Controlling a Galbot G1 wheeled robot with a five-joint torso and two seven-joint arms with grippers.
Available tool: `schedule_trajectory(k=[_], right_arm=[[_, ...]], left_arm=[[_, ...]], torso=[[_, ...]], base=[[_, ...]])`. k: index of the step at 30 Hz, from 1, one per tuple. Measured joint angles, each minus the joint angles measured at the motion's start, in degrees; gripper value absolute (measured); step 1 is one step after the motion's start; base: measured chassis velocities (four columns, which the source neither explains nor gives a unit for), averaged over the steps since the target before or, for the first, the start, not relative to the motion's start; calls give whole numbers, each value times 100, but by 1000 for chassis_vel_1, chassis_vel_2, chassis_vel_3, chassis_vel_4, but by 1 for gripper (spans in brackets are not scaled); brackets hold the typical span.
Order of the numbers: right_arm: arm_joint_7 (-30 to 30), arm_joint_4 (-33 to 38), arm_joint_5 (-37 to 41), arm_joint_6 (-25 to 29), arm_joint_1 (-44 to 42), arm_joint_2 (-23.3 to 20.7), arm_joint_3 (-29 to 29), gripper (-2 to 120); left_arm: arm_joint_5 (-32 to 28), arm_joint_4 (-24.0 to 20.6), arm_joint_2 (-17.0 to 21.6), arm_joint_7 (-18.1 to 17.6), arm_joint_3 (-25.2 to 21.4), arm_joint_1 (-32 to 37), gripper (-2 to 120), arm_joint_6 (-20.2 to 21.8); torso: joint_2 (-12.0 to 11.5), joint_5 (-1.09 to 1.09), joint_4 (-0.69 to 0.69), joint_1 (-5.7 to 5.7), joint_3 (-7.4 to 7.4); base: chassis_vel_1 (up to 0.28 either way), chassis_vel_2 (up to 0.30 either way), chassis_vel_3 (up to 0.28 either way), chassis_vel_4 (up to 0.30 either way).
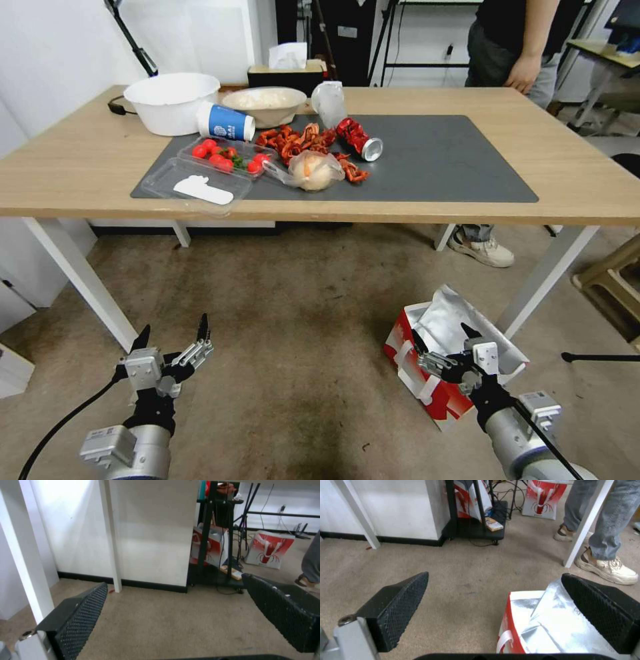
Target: Pick up the food delivery bag from the floor and place it on the table.
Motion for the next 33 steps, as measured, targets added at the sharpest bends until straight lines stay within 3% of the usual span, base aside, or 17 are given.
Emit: schedule_trajectory(k=[9, 33], right_arm=[[-6, -1, -5, 14, -15, 6, 15, 100], [-17, -6, 0, -6, 6, -2, 14, 100]], left_arm=[[0, 66, 12, 69, -5, 11, 100, -73], [11, 126, 0, 95, -11, 25, 100, -126]], torso=[[-233, 0, 0, -81, -151], [-553, 0, 0, -183, -371]], base=[[0, 0, 0, 0], [0, 0, 0, 0]])
